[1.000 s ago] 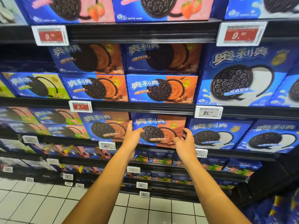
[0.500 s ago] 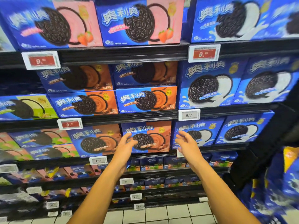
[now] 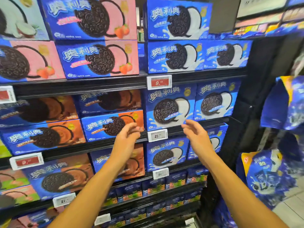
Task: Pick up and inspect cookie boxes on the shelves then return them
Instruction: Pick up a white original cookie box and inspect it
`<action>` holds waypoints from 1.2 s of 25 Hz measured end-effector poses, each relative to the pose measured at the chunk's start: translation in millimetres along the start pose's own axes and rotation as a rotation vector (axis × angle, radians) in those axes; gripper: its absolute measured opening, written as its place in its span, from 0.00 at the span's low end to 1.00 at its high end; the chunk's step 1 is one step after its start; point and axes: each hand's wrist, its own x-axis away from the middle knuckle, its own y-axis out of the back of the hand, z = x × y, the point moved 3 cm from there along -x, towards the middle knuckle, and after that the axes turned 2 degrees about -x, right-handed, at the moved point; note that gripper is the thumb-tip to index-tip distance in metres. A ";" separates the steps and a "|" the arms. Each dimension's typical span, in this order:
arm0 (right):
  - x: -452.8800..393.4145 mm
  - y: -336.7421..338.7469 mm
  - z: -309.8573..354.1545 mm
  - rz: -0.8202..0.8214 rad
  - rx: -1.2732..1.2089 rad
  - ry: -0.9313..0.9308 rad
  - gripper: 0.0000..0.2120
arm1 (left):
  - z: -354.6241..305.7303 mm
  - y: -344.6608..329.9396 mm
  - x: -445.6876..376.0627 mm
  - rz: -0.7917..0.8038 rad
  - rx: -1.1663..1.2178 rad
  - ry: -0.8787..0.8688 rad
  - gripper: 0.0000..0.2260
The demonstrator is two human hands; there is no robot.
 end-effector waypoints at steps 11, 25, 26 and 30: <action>-93.8 28.4 5.7 -0.077 0.137 0.073 0.26 | -36.5 -85.2 -65.4 -0.338 -0.141 -0.069 0.30; -104.4 17.8 -8.0 -0.099 -0.026 0.045 0.28 | -53.7 -94.8 -71.3 -0.347 -0.244 0.077 0.25; -103.9 17.1 -8.1 -0.098 -0.046 0.027 0.28 | -55.9 -94.4 -71.2 -0.348 -0.278 0.095 0.28; -104.5 17.3 -4.8 -0.066 -0.085 -0.003 0.28 | -63.7 -92.4 -73.9 -0.349 -0.344 0.107 0.23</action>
